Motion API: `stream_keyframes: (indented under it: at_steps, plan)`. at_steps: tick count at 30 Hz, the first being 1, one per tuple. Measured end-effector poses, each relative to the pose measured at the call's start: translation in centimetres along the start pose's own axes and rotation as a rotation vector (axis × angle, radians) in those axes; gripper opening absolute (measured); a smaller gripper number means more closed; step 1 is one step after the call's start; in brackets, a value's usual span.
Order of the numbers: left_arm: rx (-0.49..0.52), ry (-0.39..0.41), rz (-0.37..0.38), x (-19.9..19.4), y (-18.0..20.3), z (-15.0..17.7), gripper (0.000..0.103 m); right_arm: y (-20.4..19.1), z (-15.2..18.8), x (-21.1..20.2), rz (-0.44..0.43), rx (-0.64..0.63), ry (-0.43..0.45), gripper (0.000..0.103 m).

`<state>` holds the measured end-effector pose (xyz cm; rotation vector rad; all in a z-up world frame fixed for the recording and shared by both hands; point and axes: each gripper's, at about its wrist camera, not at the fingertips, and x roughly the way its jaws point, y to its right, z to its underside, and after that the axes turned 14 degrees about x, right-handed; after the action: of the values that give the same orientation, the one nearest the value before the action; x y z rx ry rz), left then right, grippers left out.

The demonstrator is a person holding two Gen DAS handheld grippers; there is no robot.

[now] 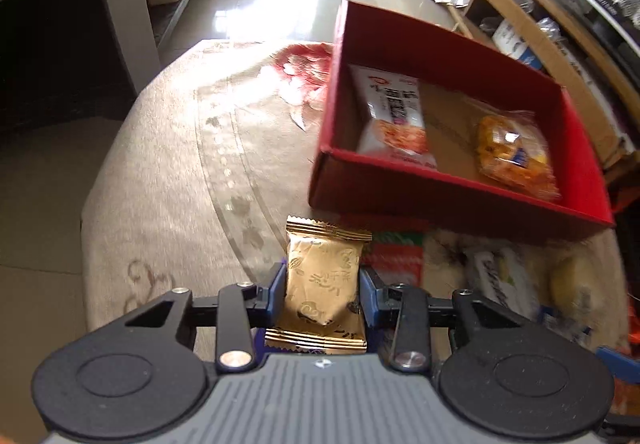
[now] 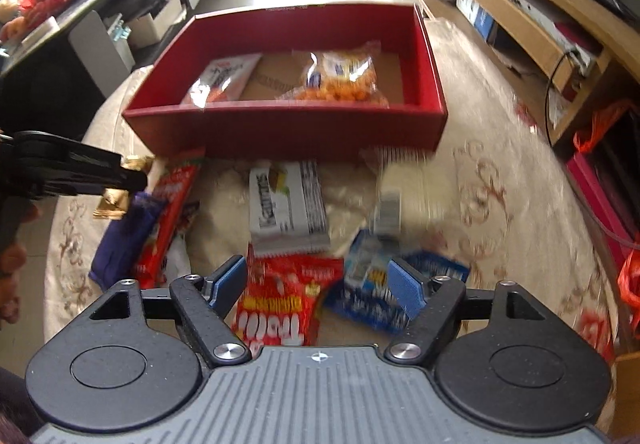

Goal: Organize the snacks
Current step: 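Grasp the gold candy with left gripper while right grasps red Trolli bag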

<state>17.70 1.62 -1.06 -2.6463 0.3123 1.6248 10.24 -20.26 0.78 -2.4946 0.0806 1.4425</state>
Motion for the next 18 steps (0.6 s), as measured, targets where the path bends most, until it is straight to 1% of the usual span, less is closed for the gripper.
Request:
stream_keyframes:
  at_steps: [5,7,10,13,16,18]
  plan:
    - [0.02,0.007,0.073,-2.4,1.1,2.2,0.034,-0.7,1.3,1.1,0.004,-0.003,-0.046,0.082]
    - [0.033,-0.002,0.11,-3.1,1.5,3.3,0.034,-1.0,1.4,1.7,-0.011,0.003,-0.071,0.082]
    - [0.063,-0.03,0.149,-3.7,2.4,5.0,0.034,-1.8,1.6,3.1,0.005,-0.015,-0.092,0.082]
    - [0.086,-0.062,0.161,-3.5,2.9,6.1,0.034,-2.6,1.9,4.5,0.028,-0.027,-0.106,0.08]
    - [0.114,-0.09,0.162,-3.0,3.6,7.0,0.034,-3.4,1.9,5.3,0.041,-0.043,-0.095,0.079]
    - [0.134,-0.11,0.156,-2.6,3.9,7.6,0.034,-3.8,2.1,5.7,0.059,-0.056,-0.082,0.083]
